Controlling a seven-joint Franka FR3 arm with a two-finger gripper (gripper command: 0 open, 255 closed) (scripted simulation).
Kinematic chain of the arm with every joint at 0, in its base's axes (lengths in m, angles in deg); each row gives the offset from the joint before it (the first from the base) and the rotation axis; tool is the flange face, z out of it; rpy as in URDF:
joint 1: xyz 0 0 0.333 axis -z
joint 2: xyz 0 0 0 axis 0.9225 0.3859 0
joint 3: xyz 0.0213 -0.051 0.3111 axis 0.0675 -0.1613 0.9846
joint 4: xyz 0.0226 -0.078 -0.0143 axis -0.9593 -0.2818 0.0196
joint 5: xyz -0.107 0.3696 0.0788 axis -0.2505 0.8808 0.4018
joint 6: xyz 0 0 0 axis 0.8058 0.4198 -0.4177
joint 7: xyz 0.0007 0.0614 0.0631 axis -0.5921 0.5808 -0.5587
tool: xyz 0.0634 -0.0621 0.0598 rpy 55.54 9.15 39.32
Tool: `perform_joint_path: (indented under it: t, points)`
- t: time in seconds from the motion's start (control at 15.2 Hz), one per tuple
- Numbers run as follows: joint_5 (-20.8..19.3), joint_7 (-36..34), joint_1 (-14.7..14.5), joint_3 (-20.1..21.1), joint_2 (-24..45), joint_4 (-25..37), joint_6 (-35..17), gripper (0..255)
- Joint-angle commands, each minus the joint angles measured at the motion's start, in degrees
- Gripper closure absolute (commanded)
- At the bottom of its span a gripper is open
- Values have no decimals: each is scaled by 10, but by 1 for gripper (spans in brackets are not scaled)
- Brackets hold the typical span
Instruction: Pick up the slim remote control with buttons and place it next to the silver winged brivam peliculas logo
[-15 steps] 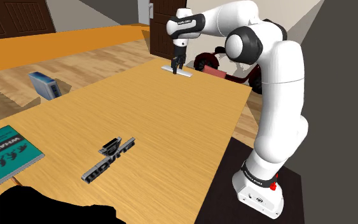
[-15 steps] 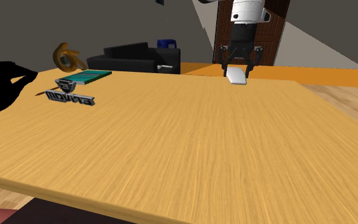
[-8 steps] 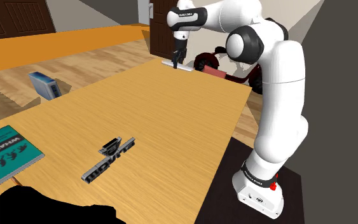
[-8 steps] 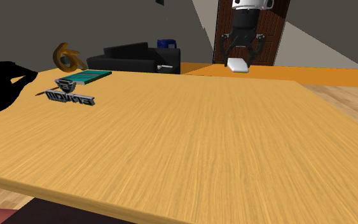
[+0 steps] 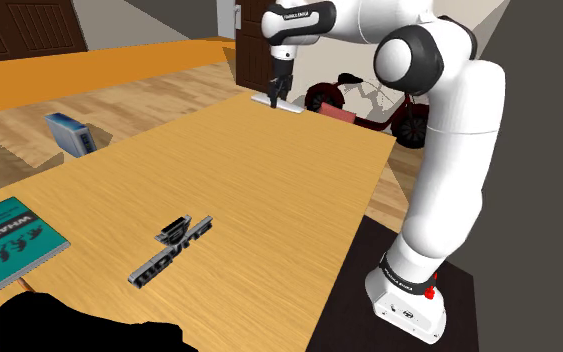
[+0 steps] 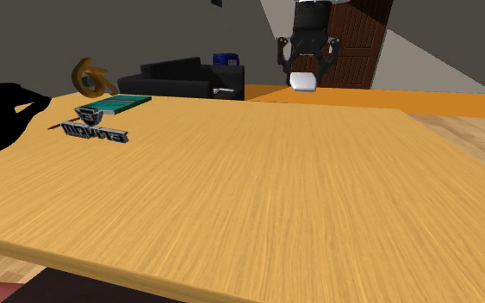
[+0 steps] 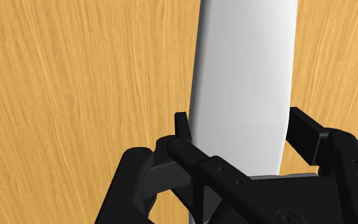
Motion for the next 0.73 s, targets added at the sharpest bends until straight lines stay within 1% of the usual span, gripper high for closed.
perform_joint_path:
  t: [0.0,0.33,0.66]
  points:
    - [-9,-20,-16,5,-40,-56,-18,255]
    - [-27,-75,-51,24,-126,-170,-47,255]
    - [-38,-135,-80,51,-201,-260,-64,255]
